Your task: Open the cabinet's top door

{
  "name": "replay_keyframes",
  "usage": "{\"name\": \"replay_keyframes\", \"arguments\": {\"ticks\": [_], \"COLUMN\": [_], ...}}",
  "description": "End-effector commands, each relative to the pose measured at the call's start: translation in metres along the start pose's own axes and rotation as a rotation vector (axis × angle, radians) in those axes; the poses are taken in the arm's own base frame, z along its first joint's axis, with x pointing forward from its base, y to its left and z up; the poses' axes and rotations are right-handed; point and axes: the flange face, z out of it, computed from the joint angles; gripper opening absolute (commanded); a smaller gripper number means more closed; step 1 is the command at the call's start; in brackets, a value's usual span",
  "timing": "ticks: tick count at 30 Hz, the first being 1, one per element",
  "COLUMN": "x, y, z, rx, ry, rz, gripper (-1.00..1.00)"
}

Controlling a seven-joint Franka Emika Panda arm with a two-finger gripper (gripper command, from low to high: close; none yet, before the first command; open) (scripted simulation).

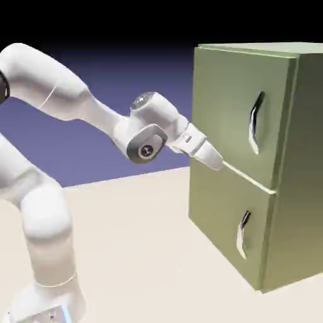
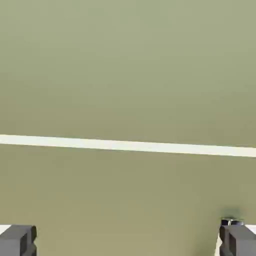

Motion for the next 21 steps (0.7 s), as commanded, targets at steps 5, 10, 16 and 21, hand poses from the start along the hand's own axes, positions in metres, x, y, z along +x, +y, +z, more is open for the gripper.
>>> {"name": "replay_keyframes", "arguments": {"ticks": [5,10,16,21], "x": [0.008,0.015,0.023,0.03], "y": [-0.018,-0.031,-0.038,-0.039], "z": [-0.022,-0.044,-0.067,-0.084], "rx": [0.047,0.092,0.145,0.189], "ry": [0.042,0.088,0.146,0.198], "rz": [-0.031,-0.056,-0.075,-0.084], "gripper": [1.0,1.0,1.0,1.0]}}
